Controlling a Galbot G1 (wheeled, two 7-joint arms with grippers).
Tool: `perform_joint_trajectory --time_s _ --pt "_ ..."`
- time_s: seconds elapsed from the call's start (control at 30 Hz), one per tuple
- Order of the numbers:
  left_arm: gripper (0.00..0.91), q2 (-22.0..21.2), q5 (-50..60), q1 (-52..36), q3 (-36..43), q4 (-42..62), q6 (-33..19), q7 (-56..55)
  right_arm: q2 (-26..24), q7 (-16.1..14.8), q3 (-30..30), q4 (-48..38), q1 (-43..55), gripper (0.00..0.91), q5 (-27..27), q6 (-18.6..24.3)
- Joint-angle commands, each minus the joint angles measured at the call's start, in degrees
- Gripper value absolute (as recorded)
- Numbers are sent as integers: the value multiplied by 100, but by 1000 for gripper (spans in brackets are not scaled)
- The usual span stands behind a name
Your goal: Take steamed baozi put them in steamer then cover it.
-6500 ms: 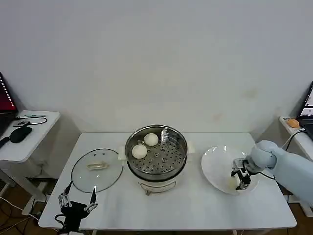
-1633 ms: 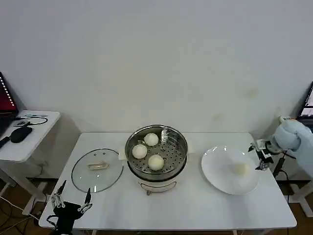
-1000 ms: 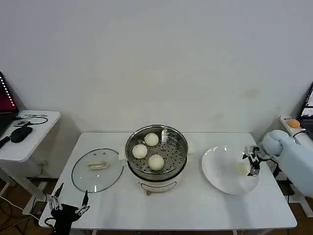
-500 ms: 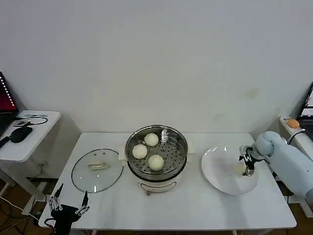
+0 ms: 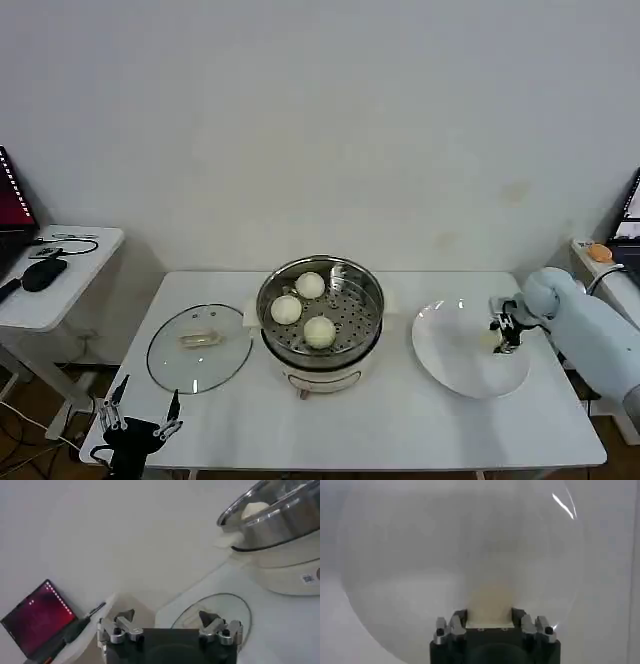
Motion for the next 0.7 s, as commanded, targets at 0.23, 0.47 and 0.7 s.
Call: perform_joint_trajectory --time_s 0.23,0.47,0.7 --pt "907 4 -6 11 13 -57 1 -3 -989 -59 -1154 1529 1258 595 1133 -415" --pt "907 19 12 -23 37 -41 9 0 -1378 17 -2506 2729 2814 605 2240 -902" --pt "907 -20 49 -131 89 -22 30 5 -773 234 -3586 3399 4110 605 3173 -1286"
